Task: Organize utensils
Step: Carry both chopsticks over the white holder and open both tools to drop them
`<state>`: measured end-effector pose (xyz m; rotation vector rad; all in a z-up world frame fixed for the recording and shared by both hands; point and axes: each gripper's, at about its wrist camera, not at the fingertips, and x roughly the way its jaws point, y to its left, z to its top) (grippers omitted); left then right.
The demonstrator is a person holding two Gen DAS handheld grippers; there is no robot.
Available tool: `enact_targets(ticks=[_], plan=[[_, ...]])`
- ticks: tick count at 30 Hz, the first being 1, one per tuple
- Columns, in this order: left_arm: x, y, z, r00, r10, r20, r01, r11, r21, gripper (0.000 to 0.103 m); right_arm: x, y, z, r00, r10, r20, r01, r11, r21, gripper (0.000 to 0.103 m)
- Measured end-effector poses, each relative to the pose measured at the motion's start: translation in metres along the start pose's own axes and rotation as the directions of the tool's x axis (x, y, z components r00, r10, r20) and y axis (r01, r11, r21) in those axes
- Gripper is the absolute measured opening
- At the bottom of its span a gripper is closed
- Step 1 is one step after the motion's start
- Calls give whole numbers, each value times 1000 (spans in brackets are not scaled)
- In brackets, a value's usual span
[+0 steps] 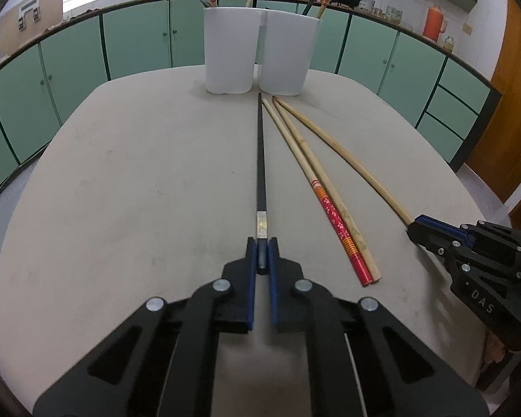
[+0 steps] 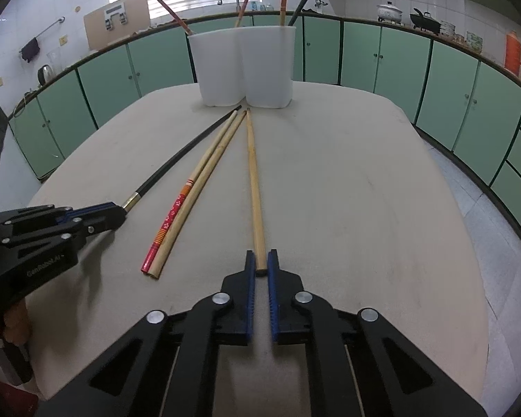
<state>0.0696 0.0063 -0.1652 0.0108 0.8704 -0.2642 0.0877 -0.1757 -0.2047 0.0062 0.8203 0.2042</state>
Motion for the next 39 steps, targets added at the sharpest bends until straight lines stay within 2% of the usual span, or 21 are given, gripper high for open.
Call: enact_targets(ticks=[6,12,18,25,29,35,39], plan=[[-14,3,3,999,-4,32,4,1000,8,6,-9,-3,3,1000,18,13,-18,1000,6,7],[-51,5,20,993,0,121,-4,999,33,6,-37,-8,24,996,27,80,-26,1000,-13,7],[-102,3,53,964,7,265,-24,998,63,6,-75,-16,58,983,37,178,-33,999,-26,7],[-139,1,88,931,-24,363,-5,997,79,6,-108,-19,101,962,70,262,-55,997,-63,7],[-150,-5,106,919,-36,392,-4,995,99,6,-118,-18,124,955,102,279,-81,993,-85,7],[-160,-14,123,905,-58,421,5,992,126,6,-127,-17,154,955,123,269,-89,987,-136,7],[-166,-16,132,900,-73,430,16,991,134,6,-134,-16,170,952,160,262,-119,979,-164,7]])
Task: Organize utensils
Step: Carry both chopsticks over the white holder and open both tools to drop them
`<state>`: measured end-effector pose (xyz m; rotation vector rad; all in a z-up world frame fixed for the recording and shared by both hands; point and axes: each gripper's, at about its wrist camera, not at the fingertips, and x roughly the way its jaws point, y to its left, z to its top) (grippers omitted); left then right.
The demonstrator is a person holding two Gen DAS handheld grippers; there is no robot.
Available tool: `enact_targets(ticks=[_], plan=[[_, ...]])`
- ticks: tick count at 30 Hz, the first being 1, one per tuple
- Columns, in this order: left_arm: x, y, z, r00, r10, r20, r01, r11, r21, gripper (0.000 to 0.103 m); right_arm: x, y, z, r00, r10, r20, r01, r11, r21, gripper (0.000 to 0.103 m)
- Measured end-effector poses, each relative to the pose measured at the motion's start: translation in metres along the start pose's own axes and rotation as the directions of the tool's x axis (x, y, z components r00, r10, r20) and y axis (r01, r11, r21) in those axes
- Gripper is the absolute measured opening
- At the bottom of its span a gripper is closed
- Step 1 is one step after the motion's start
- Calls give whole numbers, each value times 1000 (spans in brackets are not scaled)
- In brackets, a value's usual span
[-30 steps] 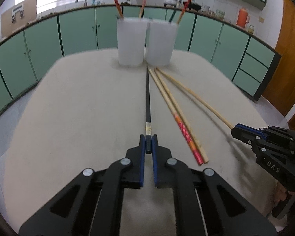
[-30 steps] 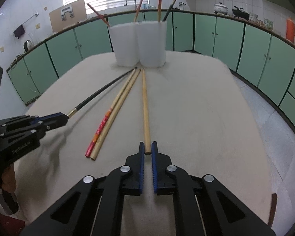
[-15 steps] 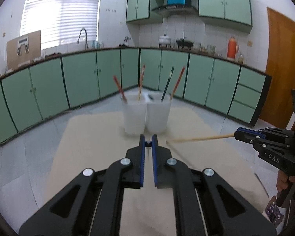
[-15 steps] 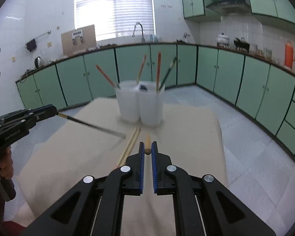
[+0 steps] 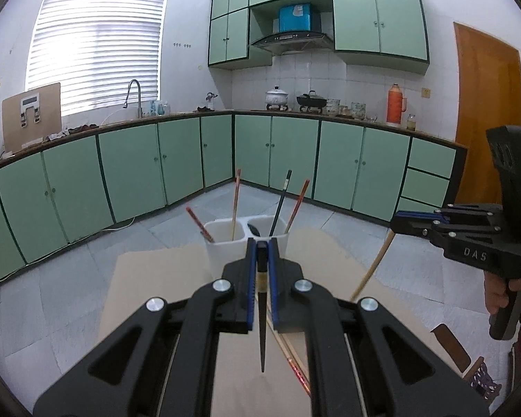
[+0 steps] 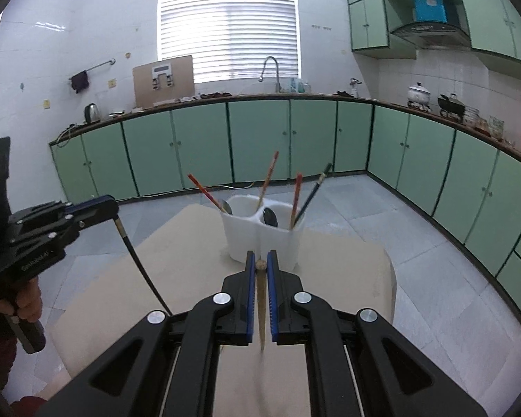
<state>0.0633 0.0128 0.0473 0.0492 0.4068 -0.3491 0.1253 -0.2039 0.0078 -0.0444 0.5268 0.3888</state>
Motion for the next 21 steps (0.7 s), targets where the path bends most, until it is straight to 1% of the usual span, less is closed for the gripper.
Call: enact_targets(ticks=[5,8,12,17,21], plan=[[0,6,19,999,-5,39,5,1000,0,6,-4,-2,23,999,22,24,-21,999,-27,7],[2,7,40,996,-1,86,0,1000,10,6,-7,-5,47,997,33,67,-31,999,-31,7],[9,9,73,988,6,154,-9,1000,16,6,-4,-10,85,990,32,135,-28,999,-33,7],[36,13,112,977,41,210,-47,999,19,6,14,-16,128,980,14,198,-9,1000,-22,7],[62,17,130,970,66,232,-68,998,1,6,37,-21,146,976,-22,219,29,999,-28,7]])
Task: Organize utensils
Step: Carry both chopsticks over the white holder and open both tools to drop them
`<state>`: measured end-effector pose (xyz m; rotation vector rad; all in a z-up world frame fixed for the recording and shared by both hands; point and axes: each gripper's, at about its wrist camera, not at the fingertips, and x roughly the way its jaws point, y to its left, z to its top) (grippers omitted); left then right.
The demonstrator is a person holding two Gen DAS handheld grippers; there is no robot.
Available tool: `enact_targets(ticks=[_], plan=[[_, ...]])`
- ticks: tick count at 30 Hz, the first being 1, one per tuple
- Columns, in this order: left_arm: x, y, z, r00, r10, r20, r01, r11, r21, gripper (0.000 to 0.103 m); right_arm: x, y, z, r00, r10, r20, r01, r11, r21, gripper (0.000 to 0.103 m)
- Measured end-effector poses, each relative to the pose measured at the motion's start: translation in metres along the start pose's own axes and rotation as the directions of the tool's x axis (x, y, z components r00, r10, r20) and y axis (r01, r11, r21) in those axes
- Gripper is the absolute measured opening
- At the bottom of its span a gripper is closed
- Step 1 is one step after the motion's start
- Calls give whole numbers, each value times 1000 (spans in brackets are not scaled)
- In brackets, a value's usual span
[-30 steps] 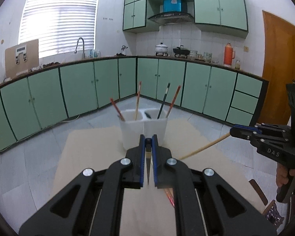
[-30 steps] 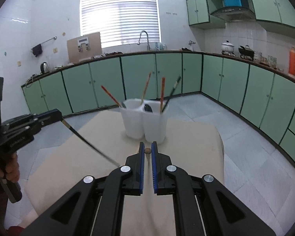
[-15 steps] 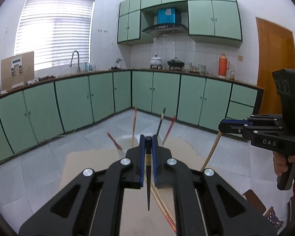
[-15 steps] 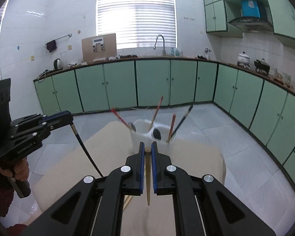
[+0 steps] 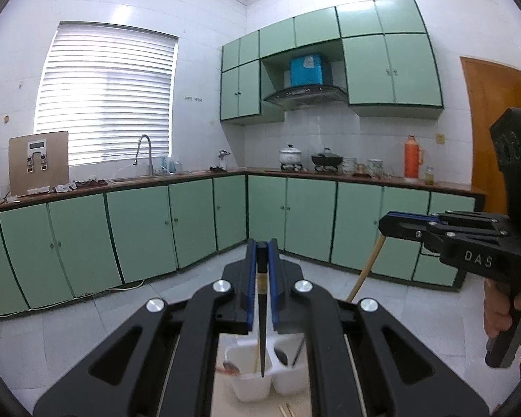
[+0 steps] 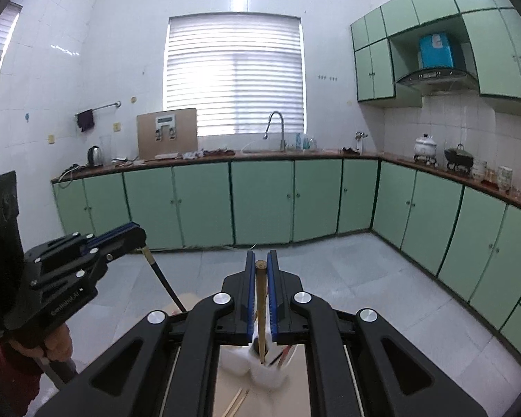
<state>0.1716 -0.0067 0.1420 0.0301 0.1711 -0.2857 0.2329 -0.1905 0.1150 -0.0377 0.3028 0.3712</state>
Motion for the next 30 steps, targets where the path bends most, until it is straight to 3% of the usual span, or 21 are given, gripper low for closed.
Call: enact_targets(ticks=[6,12,19,20,23,26,28,30], plan=[[48,3,-9,999,34,-11,-34,999,0,6,53,-14,-12,998,-25,-60,27,999,23,7],[95,8,-41,994,49,-98,-48,999,10,6,89,-18,-44,991,-33,-130,36,999,23,7],[119,20,-72,979,37,-199,-38,999,1,7,104,-20,-69,981,-47,-188,51,999,18,7],[120,22,-76,978,36,-207,-37,999,-2,9,104,-20,-72,980,-54,-194,58,998,16,7],[116,28,-82,977,44,-210,-47,999,-7,37,98,-25,-75,983,-44,-178,50,998,30,8],[105,33,-82,979,44,-198,-48,999,-17,41,88,-32,-76,984,-68,-167,77,996,47,20],[96,36,-82,981,48,-187,-53,998,-23,49,80,-36,-77,983,-88,-158,99,993,57,29],[81,40,-82,984,50,-171,-57,998,-36,56,69,-39,-80,985,-100,-142,111,991,70,44]])
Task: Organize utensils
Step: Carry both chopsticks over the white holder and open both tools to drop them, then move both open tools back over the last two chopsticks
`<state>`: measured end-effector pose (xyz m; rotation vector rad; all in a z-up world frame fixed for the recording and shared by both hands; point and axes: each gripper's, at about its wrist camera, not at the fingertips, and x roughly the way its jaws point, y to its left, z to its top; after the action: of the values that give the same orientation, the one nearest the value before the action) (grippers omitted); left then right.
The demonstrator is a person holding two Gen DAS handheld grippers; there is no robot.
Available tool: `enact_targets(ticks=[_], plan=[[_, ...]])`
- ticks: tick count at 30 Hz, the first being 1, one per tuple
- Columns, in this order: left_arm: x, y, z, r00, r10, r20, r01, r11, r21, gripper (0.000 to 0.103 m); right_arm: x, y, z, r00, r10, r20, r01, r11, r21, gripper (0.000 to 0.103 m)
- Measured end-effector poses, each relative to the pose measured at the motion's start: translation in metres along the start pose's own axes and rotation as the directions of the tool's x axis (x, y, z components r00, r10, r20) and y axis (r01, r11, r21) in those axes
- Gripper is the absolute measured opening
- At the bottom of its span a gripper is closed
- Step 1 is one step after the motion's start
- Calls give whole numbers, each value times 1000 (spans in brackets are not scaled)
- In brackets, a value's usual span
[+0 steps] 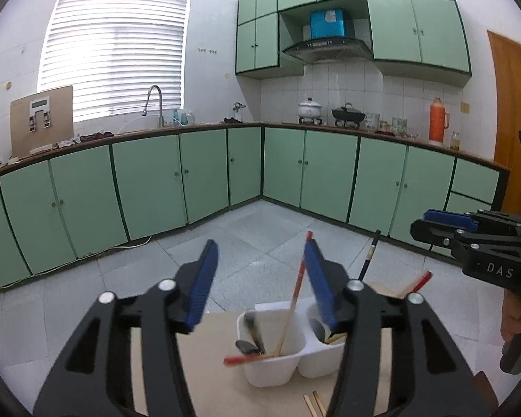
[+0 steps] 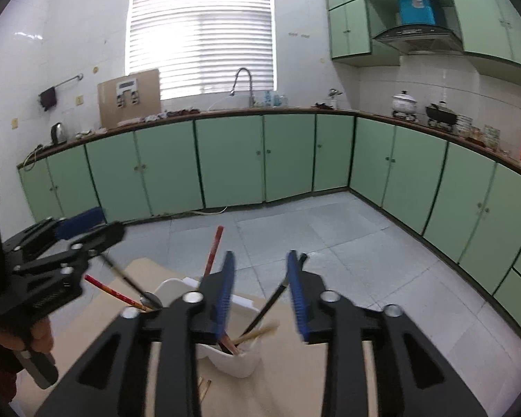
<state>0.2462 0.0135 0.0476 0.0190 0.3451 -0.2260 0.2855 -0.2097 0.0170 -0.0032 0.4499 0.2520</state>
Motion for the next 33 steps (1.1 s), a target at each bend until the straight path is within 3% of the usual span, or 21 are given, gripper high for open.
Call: enact_targets(ticks=[4,9,12,18,27,33], plan=[[-28,1,-12,1000,9,22,-9,1000,-5,65,-23,-1,-15,999,-39,27,39,999,8,62],[-59,-1,-42,1000,20,-5,-20,1000,-13,78,-49,5,-54,998,-66,19,65,997,38,84],[-73,-4,-68,998,20,-58,-21,1000,-16,85,-57,8,-83,998,-66,-16,67,995,73,87],[-91,-6,-127,984,40,-176,-42,999,-5,88,-66,18,-144,991,-77,-111,92,987,132,91],[-98,4,-204,937,72,-340,-73,997,11,89,-71,42,-223,965,-72,-253,110,984,139,92],[-103,4,-228,915,87,-394,-80,996,33,89,-76,66,-253,950,-17,-311,59,990,126,89]])
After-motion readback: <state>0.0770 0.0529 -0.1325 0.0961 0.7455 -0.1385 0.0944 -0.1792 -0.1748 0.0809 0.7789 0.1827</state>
